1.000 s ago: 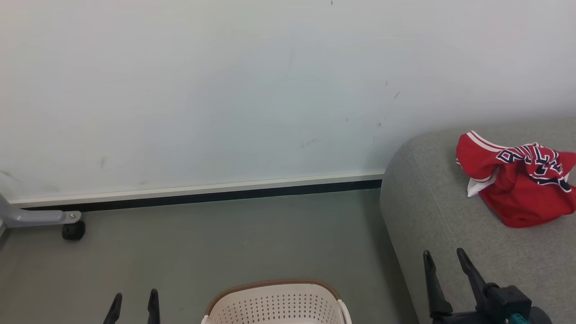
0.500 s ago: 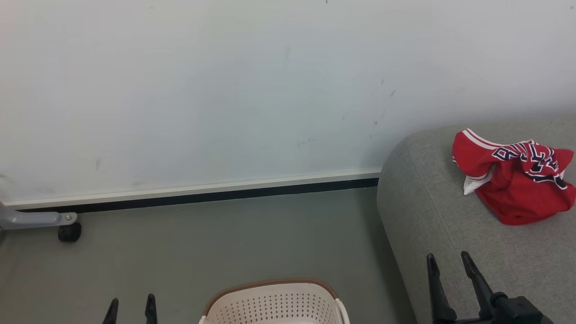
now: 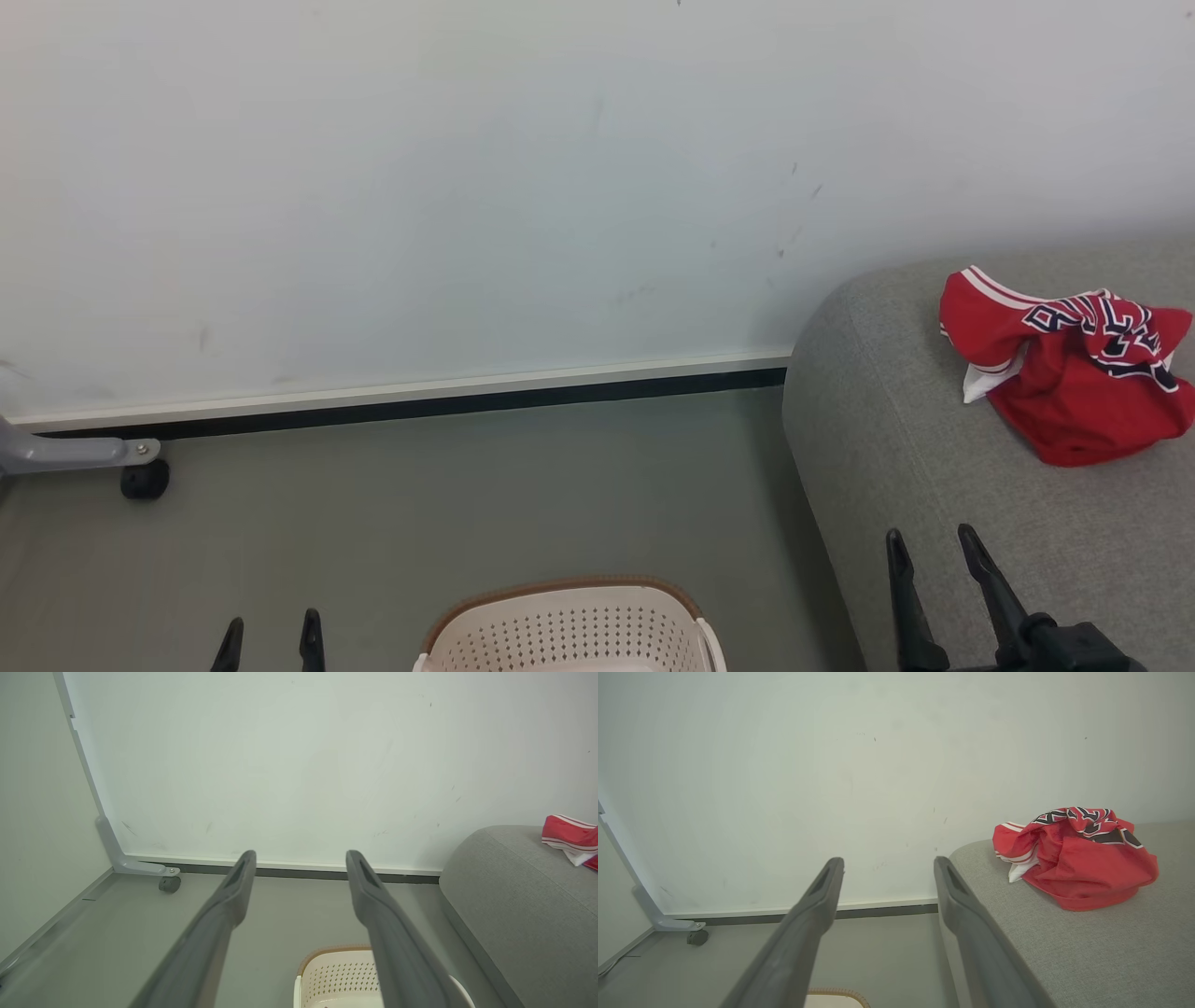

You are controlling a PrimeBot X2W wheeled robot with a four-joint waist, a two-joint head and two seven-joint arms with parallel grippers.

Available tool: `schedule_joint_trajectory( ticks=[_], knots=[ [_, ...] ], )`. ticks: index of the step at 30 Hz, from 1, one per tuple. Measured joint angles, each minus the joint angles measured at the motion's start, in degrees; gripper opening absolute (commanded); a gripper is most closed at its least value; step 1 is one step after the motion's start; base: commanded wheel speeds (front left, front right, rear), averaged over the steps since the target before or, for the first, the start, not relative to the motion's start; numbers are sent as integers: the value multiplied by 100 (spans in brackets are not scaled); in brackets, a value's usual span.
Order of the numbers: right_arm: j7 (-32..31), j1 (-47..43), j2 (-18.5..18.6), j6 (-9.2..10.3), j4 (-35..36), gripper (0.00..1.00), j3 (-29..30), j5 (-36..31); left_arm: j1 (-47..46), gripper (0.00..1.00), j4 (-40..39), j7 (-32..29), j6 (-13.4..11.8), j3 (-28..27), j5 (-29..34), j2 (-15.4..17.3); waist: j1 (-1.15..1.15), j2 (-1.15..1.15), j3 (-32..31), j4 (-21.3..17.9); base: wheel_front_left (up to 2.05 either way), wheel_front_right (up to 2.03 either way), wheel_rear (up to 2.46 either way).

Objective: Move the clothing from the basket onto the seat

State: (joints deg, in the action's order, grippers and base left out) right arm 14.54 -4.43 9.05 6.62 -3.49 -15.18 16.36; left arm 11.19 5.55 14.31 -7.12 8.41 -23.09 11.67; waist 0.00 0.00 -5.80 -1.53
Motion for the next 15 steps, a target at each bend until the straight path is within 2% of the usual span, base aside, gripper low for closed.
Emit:
schedule_joint_trajectory(
  ticks=[15],
  knots=[
    [0, -88, 11, 1, 172, 100, 115, -71, 83, 100, -62, 0, 0, -12, 153, -20, 0, 0, 142, 4, 0, 0, 0]
  ],
)
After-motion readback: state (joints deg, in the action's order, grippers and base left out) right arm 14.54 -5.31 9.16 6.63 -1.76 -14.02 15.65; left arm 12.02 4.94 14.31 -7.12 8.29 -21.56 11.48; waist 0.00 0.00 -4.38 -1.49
